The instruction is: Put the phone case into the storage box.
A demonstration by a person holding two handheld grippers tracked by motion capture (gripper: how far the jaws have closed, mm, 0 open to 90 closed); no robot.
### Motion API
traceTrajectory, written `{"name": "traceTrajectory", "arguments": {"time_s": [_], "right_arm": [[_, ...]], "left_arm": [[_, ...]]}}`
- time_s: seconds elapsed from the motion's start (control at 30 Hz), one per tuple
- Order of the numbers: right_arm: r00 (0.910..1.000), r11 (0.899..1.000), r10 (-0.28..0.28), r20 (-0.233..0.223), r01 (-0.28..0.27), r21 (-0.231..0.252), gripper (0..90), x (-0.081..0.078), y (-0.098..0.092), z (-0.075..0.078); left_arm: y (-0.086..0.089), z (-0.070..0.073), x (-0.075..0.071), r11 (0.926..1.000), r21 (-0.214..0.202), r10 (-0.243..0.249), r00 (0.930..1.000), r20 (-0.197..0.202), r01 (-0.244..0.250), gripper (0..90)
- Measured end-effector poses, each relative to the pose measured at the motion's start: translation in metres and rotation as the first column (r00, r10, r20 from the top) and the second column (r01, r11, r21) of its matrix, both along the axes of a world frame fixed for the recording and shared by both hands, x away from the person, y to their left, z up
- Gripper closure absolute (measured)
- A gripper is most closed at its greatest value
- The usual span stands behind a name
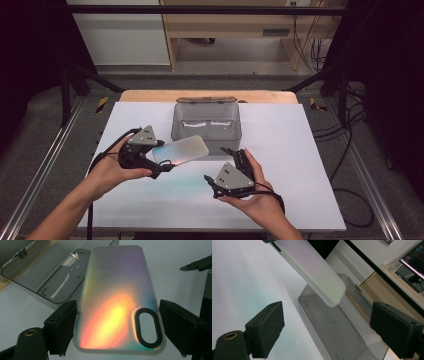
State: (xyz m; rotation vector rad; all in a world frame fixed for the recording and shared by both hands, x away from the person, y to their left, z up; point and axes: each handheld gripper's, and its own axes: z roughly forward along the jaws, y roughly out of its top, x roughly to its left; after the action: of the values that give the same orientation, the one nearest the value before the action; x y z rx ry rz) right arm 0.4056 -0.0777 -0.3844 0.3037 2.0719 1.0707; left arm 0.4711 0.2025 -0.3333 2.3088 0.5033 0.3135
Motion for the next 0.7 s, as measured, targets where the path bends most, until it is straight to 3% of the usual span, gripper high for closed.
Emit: {"name": "traceTrajectory", "arguments": {"time_s": [0.2, 0.33, 0.53, 0.7], "right_arm": [[0.9984, 0.998, 0.033, 0.046, -0.030, -0.056, 19.1, 0.008, 0.018, 0.010], [0.9961, 0.997, 0.038, 0.079, -0.033, -0.069, 21.7, 0.011, 0.024, 0.015], [0.9885, 0.992, 0.028, 0.149, -0.009, -0.122, 29.6, 0.020, 0.024, 0.023], [0.9866, 0.989, 0.023, 0.162, 0.001, -0.148, 35.2, 0.025, 0.022, 0.023]], "left_arm": [[-0.013, 0.019, 0.006, 1.0000, 0.001, -0.008, 1.0000, 0.003, 0.008, 17.3], [-0.020, 0.030, 0.009, 0.9997, 0.005, -0.024, 0.9996, 0.010, 0.024, 17.3], [-0.025, 0.041, 0.008, 0.9989, 0.013, -0.046, 0.9988, 0.015, 0.046, 17.2], [-0.023, 0.045, 0.008, 0.9988, -0.003, -0.049, 0.9987, 0.010, 0.049, 17.2]]}}
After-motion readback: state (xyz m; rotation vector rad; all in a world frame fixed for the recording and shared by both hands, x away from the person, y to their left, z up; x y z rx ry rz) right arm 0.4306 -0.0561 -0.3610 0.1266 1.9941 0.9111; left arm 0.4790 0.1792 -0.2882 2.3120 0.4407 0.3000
